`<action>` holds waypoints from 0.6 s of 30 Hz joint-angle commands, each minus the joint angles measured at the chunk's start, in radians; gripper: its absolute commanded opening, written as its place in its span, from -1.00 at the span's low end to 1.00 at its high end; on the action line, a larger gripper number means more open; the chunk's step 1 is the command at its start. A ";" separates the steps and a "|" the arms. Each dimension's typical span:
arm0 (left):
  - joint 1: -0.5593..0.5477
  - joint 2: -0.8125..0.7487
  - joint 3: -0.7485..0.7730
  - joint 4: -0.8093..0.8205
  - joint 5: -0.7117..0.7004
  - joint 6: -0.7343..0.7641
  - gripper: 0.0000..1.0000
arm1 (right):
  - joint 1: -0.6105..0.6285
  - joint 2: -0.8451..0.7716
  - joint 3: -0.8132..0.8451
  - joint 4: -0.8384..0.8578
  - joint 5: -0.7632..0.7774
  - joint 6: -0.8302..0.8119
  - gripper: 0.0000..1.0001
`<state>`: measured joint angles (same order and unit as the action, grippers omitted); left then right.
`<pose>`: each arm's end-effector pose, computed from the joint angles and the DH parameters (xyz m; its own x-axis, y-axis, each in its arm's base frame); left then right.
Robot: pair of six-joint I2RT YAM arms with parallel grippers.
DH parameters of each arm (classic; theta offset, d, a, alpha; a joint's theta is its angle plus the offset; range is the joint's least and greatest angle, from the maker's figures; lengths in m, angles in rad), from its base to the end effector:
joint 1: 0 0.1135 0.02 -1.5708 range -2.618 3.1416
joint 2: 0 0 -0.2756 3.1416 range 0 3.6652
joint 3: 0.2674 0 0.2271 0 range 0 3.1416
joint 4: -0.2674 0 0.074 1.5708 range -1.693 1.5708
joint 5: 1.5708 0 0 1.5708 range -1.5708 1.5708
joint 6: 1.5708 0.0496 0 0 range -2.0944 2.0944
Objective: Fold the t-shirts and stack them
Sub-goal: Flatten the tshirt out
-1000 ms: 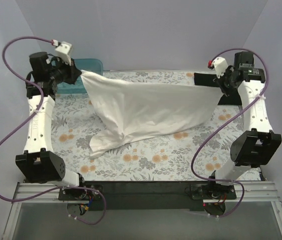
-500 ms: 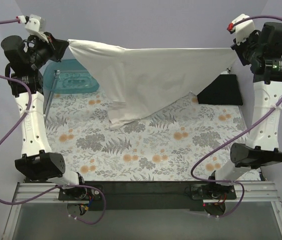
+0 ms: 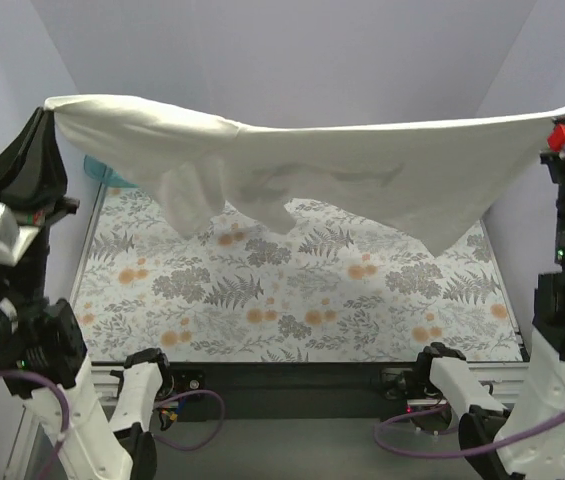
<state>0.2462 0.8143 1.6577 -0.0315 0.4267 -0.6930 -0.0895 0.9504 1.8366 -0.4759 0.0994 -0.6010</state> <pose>0.0182 -0.0166 0.6039 0.5067 -0.4723 -0.7212 0.4914 0.8456 -0.2086 0.0642 -0.0107 0.5946 0.2261 -0.5852 -0.7787 0.3728 0.7905 -0.4859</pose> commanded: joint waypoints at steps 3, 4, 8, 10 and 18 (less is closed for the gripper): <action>0.010 -0.049 -0.003 0.019 -0.141 0.099 -1.00 | -0.010 -0.113 -0.037 0.260 0.072 0.004 -0.97; 0.010 -0.049 0.022 0.002 -0.149 0.107 -1.00 | -0.010 -0.114 -0.028 0.266 0.071 -0.009 -0.97; 0.008 -0.015 0.068 -0.056 -0.160 0.147 -1.00 | -0.010 -0.098 -0.031 0.269 0.051 -0.055 -0.97; 0.008 -0.003 0.030 -0.105 -0.099 0.164 -1.00 | -0.010 -0.094 -0.089 0.263 0.002 -0.074 -0.97; 0.008 -0.055 -0.384 -0.185 0.173 0.233 -1.00 | -0.010 -0.113 -0.483 0.234 -0.173 -0.120 -0.97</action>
<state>0.2474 0.7364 1.4143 -0.1135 0.5003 -0.5129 -0.0925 0.8158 1.4654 -0.2310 -0.0093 -0.6865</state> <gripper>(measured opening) 0.015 0.023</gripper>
